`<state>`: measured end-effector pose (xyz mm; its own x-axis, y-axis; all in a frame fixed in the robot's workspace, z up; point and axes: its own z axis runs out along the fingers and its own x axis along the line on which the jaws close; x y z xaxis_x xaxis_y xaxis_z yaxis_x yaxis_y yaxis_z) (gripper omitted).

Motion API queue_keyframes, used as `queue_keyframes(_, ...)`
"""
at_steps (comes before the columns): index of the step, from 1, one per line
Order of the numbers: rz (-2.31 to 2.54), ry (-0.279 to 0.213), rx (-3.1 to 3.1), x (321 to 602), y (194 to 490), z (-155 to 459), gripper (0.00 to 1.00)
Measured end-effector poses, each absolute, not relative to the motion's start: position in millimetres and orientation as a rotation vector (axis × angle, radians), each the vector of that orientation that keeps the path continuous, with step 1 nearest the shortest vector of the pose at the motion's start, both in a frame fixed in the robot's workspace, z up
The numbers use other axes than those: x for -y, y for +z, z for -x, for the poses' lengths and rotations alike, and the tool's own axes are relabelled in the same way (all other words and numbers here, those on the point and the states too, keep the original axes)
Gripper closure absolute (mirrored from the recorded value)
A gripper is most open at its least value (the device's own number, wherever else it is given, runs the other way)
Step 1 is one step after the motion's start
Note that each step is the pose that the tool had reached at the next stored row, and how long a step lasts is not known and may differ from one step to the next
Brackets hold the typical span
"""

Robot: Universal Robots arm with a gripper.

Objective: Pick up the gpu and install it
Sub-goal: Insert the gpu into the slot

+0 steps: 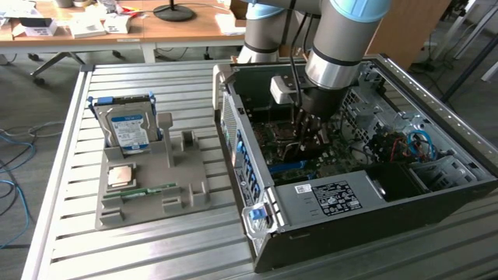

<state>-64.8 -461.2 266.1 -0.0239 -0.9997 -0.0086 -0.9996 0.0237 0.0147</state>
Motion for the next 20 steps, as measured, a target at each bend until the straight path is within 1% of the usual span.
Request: queue_keyframes(20,-2.192,-0.026,2.245,461.2,265.2,67.5,0.74)
